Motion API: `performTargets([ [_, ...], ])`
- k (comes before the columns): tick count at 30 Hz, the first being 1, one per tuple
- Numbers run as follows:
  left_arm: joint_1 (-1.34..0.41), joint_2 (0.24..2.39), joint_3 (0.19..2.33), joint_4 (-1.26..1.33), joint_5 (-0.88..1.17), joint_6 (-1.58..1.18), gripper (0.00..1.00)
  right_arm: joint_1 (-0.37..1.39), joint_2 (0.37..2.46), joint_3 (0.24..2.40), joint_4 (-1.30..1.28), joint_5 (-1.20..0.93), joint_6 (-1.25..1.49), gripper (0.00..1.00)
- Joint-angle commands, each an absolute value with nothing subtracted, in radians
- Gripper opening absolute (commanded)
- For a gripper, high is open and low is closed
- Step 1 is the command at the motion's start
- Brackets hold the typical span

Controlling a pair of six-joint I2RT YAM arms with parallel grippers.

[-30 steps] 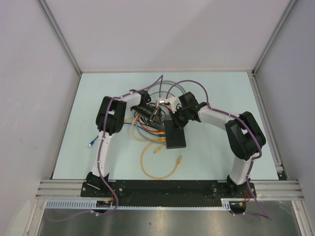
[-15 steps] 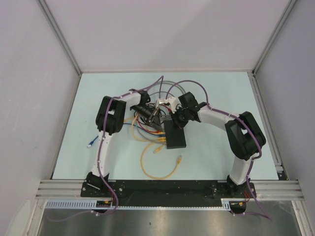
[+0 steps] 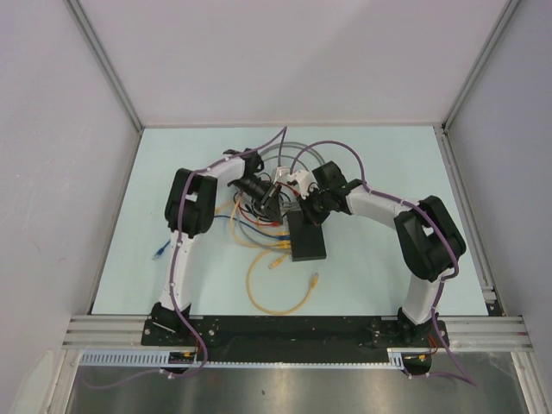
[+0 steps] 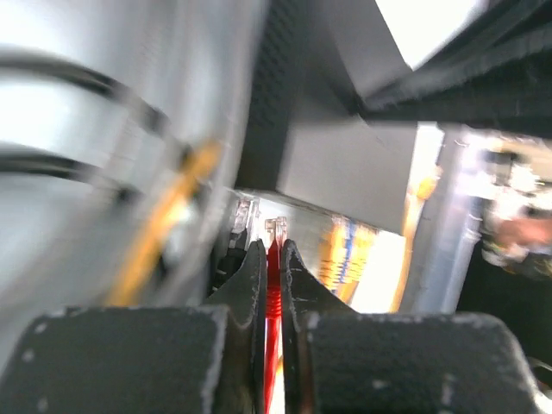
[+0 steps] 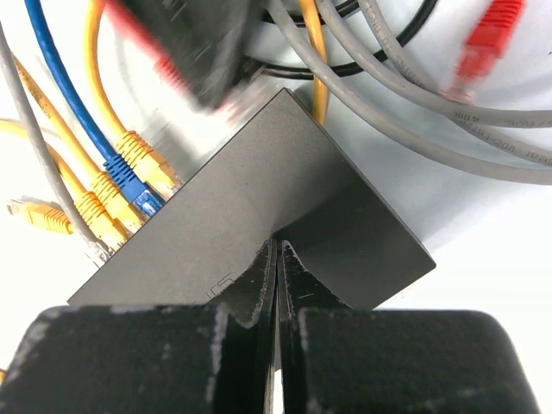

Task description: Pull the plug from the switch port

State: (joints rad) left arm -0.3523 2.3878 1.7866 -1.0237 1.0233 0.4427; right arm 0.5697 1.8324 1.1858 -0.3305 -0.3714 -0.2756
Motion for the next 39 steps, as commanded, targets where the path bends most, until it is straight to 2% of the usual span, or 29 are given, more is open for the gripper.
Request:
performTargets([
  [1, -0.327, 2.304, 1.952, -0.928, 0.778, 0.428, 0.00, 0.597, 1.904, 1.143, -0.448, -0.319, -0.302, 0.00],
  [5, -0.322, 2.283, 1.968, -0.772, 0.620, 0.408, 0.01, 0.601, 1.902, 1.143, -0.442, -0.311, -0.311, 0.00],
  [9, -0.319, 2.325, 2.028, -0.744, 0.517, 0.377, 0.02, 0.606, 1.898, 1.143, -0.446, -0.304, -0.318, 0.00],
  [11, -0.319, 2.359, 2.086, -0.768, 0.511, 0.377, 0.14, 0.606, 1.894, 1.141, -0.446, -0.304, -0.321, 0.00],
  [12, -0.318, 2.361, 2.103, -0.794, 0.529, 0.380, 0.28, 0.604, 1.893, 1.141, -0.448, -0.304, -0.321, 0.00],
  [15, -0.318, 2.297, 2.028, -0.784, 0.672, 0.402, 0.47, 0.606, 1.893, 1.141, -0.451, -0.301, -0.324, 0.00],
  [18, -0.319, 2.190, 1.927, -0.710, 0.765, 0.353, 0.57, 0.609, 1.899, 1.143, -0.446, -0.301, -0.322, 0.00],
  [21, -0.319, 2.103, 1.800, -0.638, 0.833, 0.299, 0.62, 0.617, 1.907, 1.143, -0.440, -0.304, -0.321, 0.00],
  [25, -0.321, 2.069, 1.726, -0.630, 0.920, 0.267, 0.63, 0.630, 1.913, 1.143, -0.434, -0.307, -0.316, 0.00],
  [32, -0.325, 2.077, 1.595, -0.640, 0.983, 0.252, 0.59, 0.626, 1.911, 1.144, -0.446, -0.322, -0.313, 0.00],
  [39, -0.351, 2.037, 1.396, -0.410, 0.991, 0.060, 0.57, 0.621, 1.890, 1.144, -0.456, -0.321, -0.321, 0.00],
])
